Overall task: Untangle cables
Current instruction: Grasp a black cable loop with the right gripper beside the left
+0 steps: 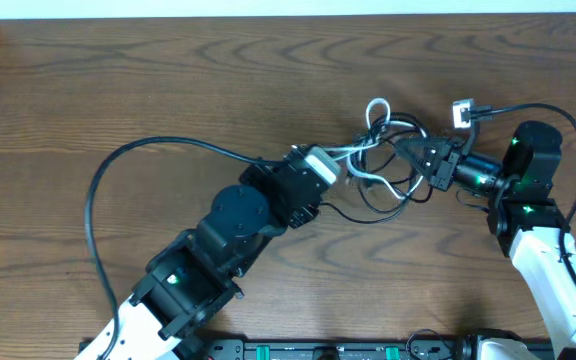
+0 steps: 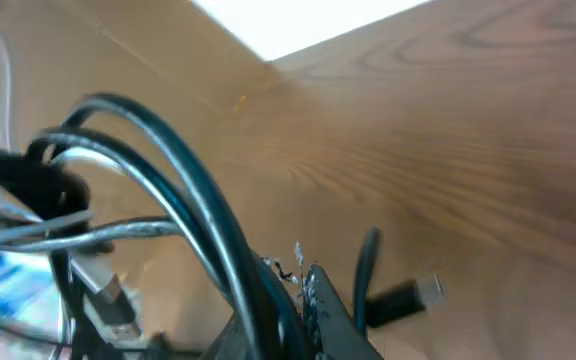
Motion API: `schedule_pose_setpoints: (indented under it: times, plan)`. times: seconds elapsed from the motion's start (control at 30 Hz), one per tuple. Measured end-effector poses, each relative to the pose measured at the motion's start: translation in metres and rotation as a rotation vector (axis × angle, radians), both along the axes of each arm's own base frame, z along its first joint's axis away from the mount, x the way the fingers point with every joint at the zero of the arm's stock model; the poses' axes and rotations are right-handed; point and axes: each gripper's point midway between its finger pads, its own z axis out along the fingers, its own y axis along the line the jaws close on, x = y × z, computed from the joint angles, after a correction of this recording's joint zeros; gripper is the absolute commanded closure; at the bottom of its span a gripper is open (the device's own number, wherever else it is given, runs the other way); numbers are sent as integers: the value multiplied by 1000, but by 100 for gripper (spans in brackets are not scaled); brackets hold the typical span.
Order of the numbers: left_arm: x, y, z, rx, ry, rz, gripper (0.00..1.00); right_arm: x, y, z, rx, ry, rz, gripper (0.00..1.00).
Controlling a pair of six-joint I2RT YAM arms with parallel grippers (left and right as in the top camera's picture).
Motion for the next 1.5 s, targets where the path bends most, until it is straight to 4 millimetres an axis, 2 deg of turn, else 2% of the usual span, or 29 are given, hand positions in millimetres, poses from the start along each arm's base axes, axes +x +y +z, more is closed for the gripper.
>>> schedule_pose_setpoints:
  times: [0.17, 0.23, 0.5, 0.67, 0.8, 0.87, 1.07, 1.23, 1.27, 1.3, 1.33, 1.43, 1.47, 1.5]
  plan:
    - [9, 38, 24, -33, -77, 185, 93, 14, -28, -15, -56, 32, -131, 99]
    - [10, 52, 31, -40, -97, 254, 92, 16, -32, -19, -75, 36, -151, 99]
    - [14, 59, 25, -30, -81, 306, 92, 18, -34, -20, -92, 22, -161, 99]
    - [12, 45, 0, 33, -7, 234, 92, 17, -29, -6, -73, -49, -115, 99]
    - [12, 28, -28, 93, 72, 158, 91, 12, -19, 14, -41, -150, -30, 99]
    - [11, 17, -40, 111, 107, 111, 85, 7, -13, 25, -23, -211, 26, 99]
    - [2, -13, -61, 115, 185, -49, 85, -12, -1, 43, 18, -306, 168, 99]
    - [-13, -43, -73, 99, 243, -226, 84, -26, 5, 51, 42, -353, 262, 98]
    - [-16, -50, -76, 92, 255, -268, 76, -28, 6, 52, 47, -354, 275, 97]
    - [-18, -54, -78, 88, 262, -289, 62, -30, 6, 52, 50, -356, 285, 97]
    - [-19, -58, -80, 84, 271, -307, 54, -32, 7, 54, 52, -367, 298, 96]
    - [-18, -68, -83, 81, 270, -346, 37, -38, 10, 58, 53, -405, 338, 94]
    - [-17, -71, -84, 76, 266, -353, 26, -40, 11, 60, 53, -418, 352, 94]
    - [-15, -73, -84, 72, 261, -358, 25, -41, 13, 61, 54, -424, 361, 94]
